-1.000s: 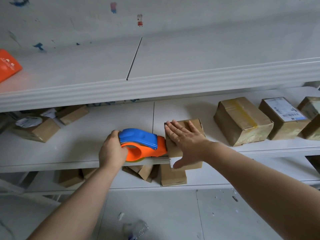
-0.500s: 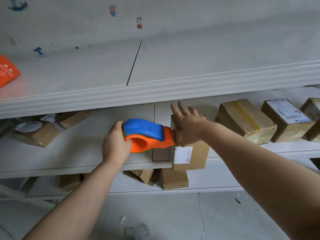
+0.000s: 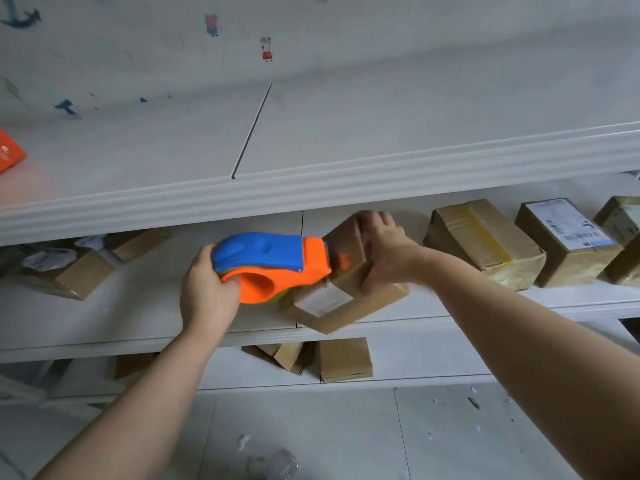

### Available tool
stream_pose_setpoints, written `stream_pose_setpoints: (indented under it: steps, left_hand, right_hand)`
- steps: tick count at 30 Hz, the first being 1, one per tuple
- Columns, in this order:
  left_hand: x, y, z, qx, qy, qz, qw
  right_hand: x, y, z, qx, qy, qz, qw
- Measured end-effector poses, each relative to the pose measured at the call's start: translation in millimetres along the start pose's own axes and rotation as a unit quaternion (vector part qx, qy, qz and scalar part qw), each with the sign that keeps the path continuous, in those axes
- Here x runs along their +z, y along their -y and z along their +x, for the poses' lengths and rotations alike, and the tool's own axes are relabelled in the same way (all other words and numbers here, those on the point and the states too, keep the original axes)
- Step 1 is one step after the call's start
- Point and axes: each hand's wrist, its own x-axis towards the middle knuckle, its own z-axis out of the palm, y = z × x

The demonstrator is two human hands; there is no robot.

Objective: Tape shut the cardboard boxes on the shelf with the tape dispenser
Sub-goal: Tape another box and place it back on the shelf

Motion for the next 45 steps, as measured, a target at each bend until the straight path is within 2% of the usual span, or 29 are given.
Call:
stream_pose_setpoints:
  steps: [2,3,6,8,12,18,25,33,39,42,45]
  left_hand:
    - [-1.5,-19.7,-0.1,0.038,0.01,0.061,0.997]
    - [1.3,-30.2,-2.9,0.07,0.024,0.104,0.992]
    - [19.9,-52.1,-21.0,0.151,0.064,0.198,0.966]
    - [32.9,-55.1,-31.8,0.165,0.077,0.22,0.958]
    - [42.5,-58.3,-35.7,0.158,0.083,0.229,0.957]
    - [28.1,-41.0,-12.4,0.14,0.089,0.232,0.959]
    - [-30.3,55.6,22.2,-0.022,0.042,0.189,0.981]
    - [-36.3,75.2,31.5,-0.007,0.039,0.149,0.988]
    - [-18.8,85.4,20.7,0.012,0.079,0.194,0.978]
    - [-1.4,83.2,14.0,0.021,0.094,0.198,0.975]
    - [8.2,80.2,11.7,0.012,0.091,0.188,0.978]
  right_hand:
    - [13.8,-24.0,-4.6,0.017,0.01,0.116,0.993]
    - [24.4,-35.4,-8.5,0.027,0.025,0.123,0.992]
    - [50.4,-63.3,-19.5,0.062,0.053,0.076,0.994]
    - [59.4,-67.5,-22.9,0.045,0.033,0.04,0.998]
    - [57.5,-38.9,-20.7,-0.085,0.016,-0.055,0.995]
    - [65.5,-45.5,-11.6,-0.071,0.009,-0.053,0.996]
    - [70.8,-44.5,-13.8,-0.058,-0.002,-0.096,0.994]
    - [68.3,-42.5,-13.8,-0.041,0.006,-0.119,0.992]
    - [69.7,-38.1,-13.7,-0.041,0.008,-0.133,0.99]
    - [70.2,-33.6,-14.8,-0.039,0.016,-0.187,0.982]
    - [78.7,-14.0,-17.2,-0.079,0.015,-0.267,0.96]
